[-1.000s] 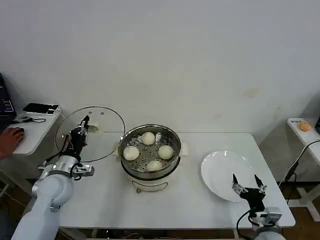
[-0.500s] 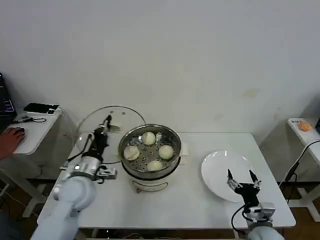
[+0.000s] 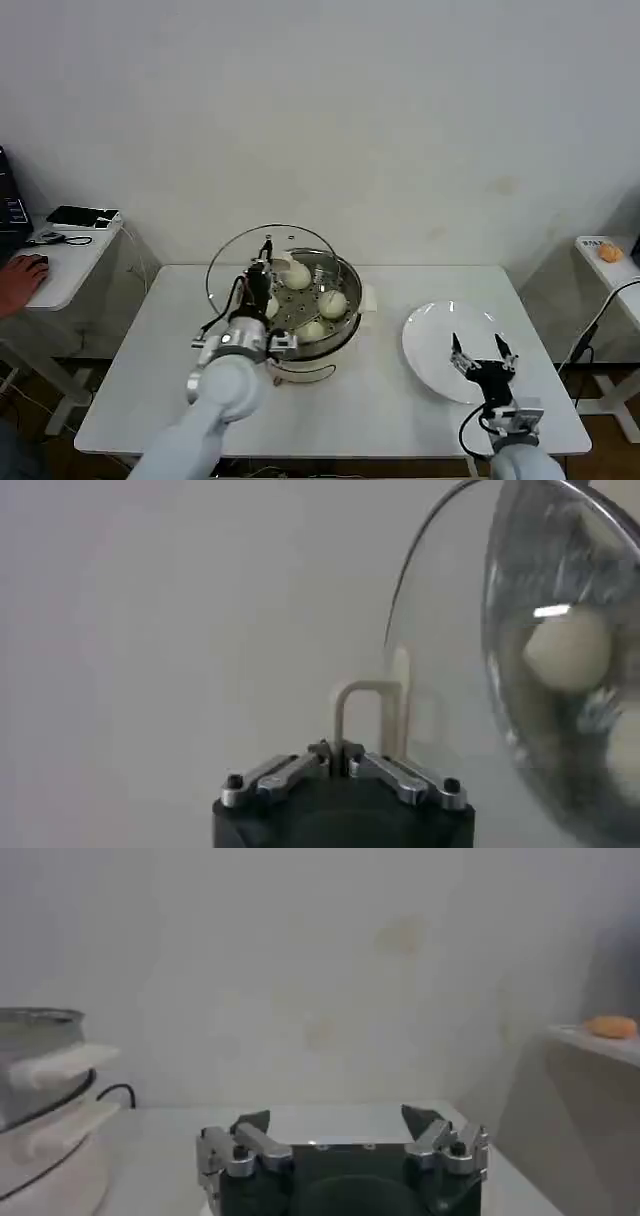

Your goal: Take steamed baozi put them in steamer then cover it.

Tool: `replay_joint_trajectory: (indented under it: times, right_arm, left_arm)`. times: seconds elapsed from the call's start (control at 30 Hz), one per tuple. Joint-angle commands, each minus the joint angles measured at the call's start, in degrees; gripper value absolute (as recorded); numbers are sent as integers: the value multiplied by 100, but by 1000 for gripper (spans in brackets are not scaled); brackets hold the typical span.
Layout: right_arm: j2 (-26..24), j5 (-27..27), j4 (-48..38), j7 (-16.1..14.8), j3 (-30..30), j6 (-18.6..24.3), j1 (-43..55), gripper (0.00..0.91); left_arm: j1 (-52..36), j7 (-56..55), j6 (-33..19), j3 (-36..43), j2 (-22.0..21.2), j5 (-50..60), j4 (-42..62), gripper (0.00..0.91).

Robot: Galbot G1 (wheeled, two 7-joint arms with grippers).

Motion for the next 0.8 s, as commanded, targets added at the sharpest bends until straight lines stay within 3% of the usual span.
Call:
replay_joint_trajectory:
  times: [0.03, 0.3, 0.8]
  right_arm:
    - [-65, -3, -213, 0, -100, -47, 277, 907]
    - [-202, 5, -302, 6, -252, -164, 498, 907]
    - [-318, -26, -443, 37, -458, -306, 703, 907]
  left_arm:
    - [-291, 201, 646, 423, -891, 395, 566, 0]
    - [-326, 85, 662, 322, -1282, 421, 1124, 0]
    - [-444, 63, 739, 256, -1500, 454, 1486, 0]
